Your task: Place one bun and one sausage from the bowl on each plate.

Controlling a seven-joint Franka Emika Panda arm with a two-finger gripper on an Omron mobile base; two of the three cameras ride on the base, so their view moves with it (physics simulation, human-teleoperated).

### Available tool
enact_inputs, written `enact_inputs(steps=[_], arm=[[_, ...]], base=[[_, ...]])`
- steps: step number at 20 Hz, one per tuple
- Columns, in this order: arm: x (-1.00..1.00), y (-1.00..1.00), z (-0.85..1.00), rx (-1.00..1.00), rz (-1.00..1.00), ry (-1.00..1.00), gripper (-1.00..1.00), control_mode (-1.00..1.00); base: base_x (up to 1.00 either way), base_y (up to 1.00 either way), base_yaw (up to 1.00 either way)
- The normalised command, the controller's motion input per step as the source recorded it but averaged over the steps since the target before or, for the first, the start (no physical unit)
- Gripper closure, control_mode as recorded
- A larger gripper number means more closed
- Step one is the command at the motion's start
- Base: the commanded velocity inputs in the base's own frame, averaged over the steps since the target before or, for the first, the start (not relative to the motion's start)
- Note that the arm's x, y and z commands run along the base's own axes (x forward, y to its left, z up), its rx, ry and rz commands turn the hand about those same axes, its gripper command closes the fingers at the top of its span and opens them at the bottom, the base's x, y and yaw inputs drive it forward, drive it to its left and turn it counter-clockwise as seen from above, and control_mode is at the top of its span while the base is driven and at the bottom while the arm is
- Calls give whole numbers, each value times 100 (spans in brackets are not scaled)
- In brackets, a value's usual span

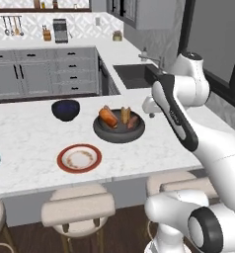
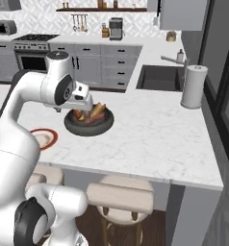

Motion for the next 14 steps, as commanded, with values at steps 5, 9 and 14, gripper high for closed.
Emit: enact_inputs(steps=[5, 9, 14], arm=[[0, 0, 0, 0, 0, 0, -100, 100], [67, 6, -17, 0, 0, 0, -100, -100], [60, 45, -43, -1, 14, 0, -100, -100]], base=[[95, 0, 0], [0, 0, 0], [0, 0, 0]])
